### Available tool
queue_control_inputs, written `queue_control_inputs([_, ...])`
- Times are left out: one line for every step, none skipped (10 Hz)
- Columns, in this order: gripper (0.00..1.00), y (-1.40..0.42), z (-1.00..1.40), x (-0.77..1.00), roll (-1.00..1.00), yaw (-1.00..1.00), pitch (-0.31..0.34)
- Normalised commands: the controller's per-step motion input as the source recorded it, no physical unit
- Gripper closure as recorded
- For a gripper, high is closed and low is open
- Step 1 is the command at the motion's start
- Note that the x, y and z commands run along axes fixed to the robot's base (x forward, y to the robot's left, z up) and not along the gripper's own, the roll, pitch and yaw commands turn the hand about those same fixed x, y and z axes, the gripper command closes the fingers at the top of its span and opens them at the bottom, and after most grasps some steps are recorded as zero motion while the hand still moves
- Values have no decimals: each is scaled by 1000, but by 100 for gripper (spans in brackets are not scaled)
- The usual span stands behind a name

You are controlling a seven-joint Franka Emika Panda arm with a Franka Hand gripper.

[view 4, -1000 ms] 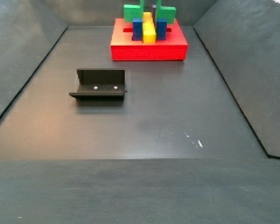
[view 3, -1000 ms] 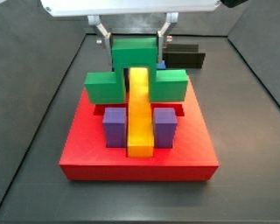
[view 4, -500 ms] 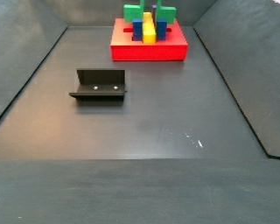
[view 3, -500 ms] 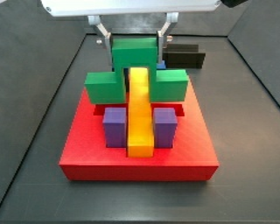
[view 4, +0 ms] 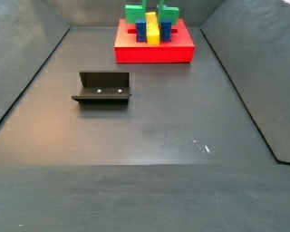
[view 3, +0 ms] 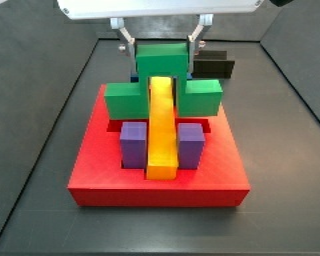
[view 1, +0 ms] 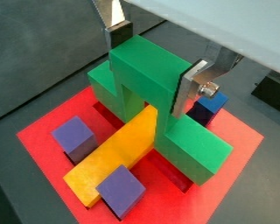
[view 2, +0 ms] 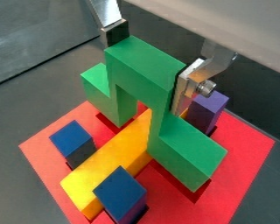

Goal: Pick up the green object. Move up. Place the green object on the fixture. Regrasp the green object. Move to above the board. Insert the green object.
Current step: Insert the green object.

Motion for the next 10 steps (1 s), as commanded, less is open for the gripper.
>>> queue_control_inputs([100, 0, -134, 29, 27, 0, 0])
queue_control_inputs([100, -3, -166, 6, 43, 0, 0])
queue_control_inputs([100, -6, -189, 0, 109, 0, 0])
queue_control_inputs([100, -9, -134, 0, 109, -37, 0])
queue_control_inputs([100, -29, -89, 0, 80, -100, 3])
queue_control_inputs([100, -11, -43, 0, 34, -166, 0])
queue_control_inputs([100, 0, -57, 31, 7, -80, 0])
queue_control_inputs([100, -3, -77, 23, 16, -77, 0])
queue_control_inputs([100, -9, -97, 26, 26, -74, 0])
queue_control_inputs([100, 0, -111, 11, 14, -60, 0])
